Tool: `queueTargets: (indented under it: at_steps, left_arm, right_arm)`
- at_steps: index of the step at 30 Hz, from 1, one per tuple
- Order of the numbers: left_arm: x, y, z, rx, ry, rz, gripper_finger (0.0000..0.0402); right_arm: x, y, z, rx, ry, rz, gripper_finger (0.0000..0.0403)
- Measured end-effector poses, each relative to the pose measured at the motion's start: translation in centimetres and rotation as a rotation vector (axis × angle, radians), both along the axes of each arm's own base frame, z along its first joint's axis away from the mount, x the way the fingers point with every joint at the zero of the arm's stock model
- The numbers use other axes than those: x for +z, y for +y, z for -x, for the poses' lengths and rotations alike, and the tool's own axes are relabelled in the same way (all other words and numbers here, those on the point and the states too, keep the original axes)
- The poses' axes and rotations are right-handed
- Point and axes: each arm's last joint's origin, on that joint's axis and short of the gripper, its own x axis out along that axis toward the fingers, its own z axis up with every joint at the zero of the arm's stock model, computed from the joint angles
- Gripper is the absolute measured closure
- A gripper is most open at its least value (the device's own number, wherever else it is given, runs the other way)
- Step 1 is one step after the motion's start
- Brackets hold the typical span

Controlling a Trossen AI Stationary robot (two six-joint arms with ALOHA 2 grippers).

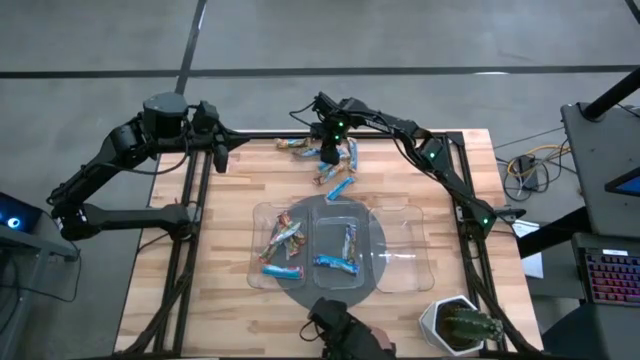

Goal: Pick and place Granola Bars by type
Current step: Put the blue granola bar into the middle transparent bin

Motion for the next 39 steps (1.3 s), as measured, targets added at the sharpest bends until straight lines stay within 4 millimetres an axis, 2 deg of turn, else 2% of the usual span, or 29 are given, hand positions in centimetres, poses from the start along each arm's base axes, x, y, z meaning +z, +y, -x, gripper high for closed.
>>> queueTargets:
  at_steps: [29,33,39]
  left_arm:
    - [0.0,0.0,0.0,0.003,-0.002,0.006,0.0402]
    - [0.0,0.0,0.0,0.003,-0.003,0.006,0.0402]
    - [0.0,0.0,0.0,0.004,-0.004,0.01,0.0402]
  right_arm:
    - [0.13,0.07,-0.21,-0.011,-0.047,-0.057,0.0186]
    - [0.12,0.09,-0.19,-0.011,-0.045,-0.059,0.0213]
    - [0.11,0.1,-0.17,-0.004,-0.043,-0.057,0.0288]
